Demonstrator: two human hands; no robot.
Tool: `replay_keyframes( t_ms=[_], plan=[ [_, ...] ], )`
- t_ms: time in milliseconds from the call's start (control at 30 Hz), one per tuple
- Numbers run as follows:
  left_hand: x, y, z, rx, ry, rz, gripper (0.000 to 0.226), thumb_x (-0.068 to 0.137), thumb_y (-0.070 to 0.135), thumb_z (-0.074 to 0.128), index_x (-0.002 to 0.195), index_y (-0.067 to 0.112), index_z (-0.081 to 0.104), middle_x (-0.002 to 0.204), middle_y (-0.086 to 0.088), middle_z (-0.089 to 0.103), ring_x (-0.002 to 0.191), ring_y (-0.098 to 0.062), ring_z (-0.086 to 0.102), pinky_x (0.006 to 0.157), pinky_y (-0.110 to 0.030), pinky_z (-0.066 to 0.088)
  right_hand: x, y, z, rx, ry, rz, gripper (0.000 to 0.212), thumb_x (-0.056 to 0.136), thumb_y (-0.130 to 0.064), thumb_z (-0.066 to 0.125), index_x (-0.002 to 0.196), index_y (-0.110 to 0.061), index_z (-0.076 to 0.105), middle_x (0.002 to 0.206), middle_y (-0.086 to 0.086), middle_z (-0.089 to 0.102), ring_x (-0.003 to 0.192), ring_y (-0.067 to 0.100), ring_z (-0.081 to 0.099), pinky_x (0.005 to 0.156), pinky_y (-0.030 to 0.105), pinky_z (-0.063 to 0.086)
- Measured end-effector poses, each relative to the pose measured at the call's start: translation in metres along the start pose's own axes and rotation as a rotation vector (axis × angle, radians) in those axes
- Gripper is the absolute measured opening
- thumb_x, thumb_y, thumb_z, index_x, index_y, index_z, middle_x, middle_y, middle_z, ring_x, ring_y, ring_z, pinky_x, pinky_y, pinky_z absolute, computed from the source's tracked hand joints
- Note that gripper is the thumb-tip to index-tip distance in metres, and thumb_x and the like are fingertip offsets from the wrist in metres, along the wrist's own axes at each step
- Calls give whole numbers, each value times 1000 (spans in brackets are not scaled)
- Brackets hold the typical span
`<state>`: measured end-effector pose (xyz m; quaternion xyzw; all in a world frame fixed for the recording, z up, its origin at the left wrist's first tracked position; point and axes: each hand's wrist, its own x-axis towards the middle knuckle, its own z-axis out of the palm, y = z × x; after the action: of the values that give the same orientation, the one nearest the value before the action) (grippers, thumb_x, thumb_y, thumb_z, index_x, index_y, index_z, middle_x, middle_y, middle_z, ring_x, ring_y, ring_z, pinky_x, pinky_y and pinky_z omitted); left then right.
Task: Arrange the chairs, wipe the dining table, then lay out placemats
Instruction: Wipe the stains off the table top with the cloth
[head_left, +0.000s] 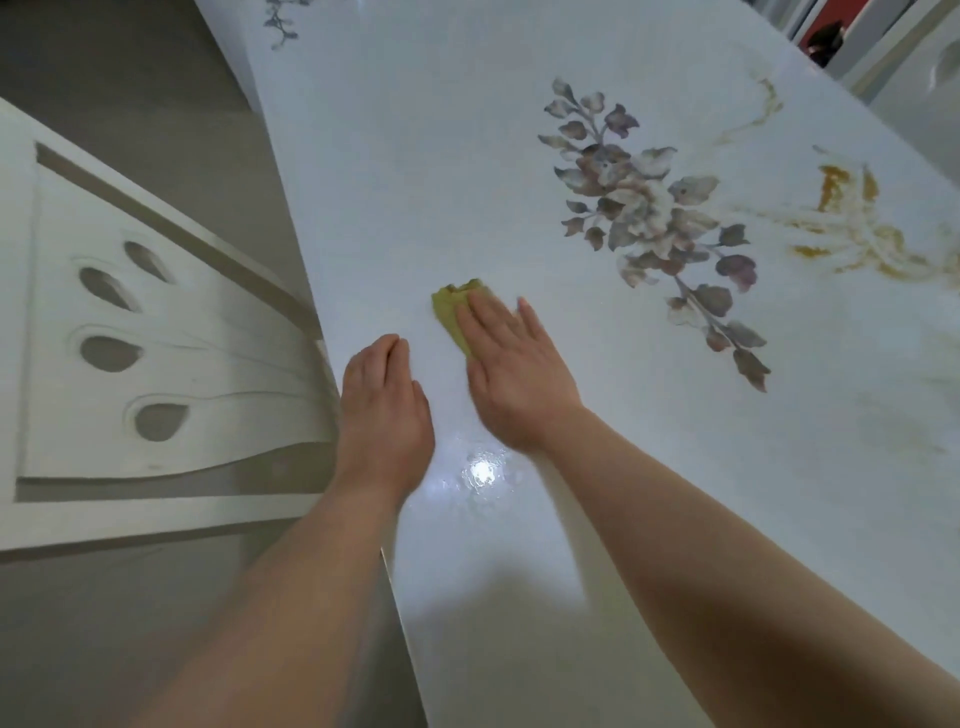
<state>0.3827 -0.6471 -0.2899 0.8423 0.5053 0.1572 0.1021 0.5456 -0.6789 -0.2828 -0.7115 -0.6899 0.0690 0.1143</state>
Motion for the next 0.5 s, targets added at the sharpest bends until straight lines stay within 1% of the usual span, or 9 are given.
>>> replay_keyframes(
  t_ms=[100, 167, 333, 500],
  plan=[
    [0, -2, 1, -26, 8, 11, 46, 90, 14, 30, 127, -6, 47, 129, -18, 46, 114, -36, 44, 105, -42, 34, 28, 24, -2, -32, 23, 169, 58, 99, -26, 25, 153, -13, 8, 160, 4, 10, 147, 15, 2, 119, 38, -5],
    [1, -3, 2, -28, 3, 16, 45, 89, 12, 30, 126, -7, 47, 127, -19, 46, 112, -36, 45, 104, -43, 35, 49, 32, -3, -56, 17, 219, 58, 99, -26, 23, 153, -12, 7, 160, 5, 8, 147, 17, 2, 119, 38, -6],
    [2, -4, 4, -39, 6, 7, 46, 90, 14, 32, 129, -6, 46, 130, -17, 45, 117, -34, 42, 107, -42, 32, 93, 26, -1, -79, -26, 169, 58, 99, -26, 22, 153, -11, 6, 160, 8, 6, 148, 21, 0, 119, 39, -6],
    [1, -2, 3, -49, 13, 4, 47, 89, 14, 33, 129, -6, 46, 130, -16, 45, 119, -31, 40, 105, -48, 35, 120, 11, 2, -97, -86, 53, 59, 99, -25, 21, 153, -14, 1, 161, 6, 1, 148, 20, -4, 119, 38, -8]
  ],
)
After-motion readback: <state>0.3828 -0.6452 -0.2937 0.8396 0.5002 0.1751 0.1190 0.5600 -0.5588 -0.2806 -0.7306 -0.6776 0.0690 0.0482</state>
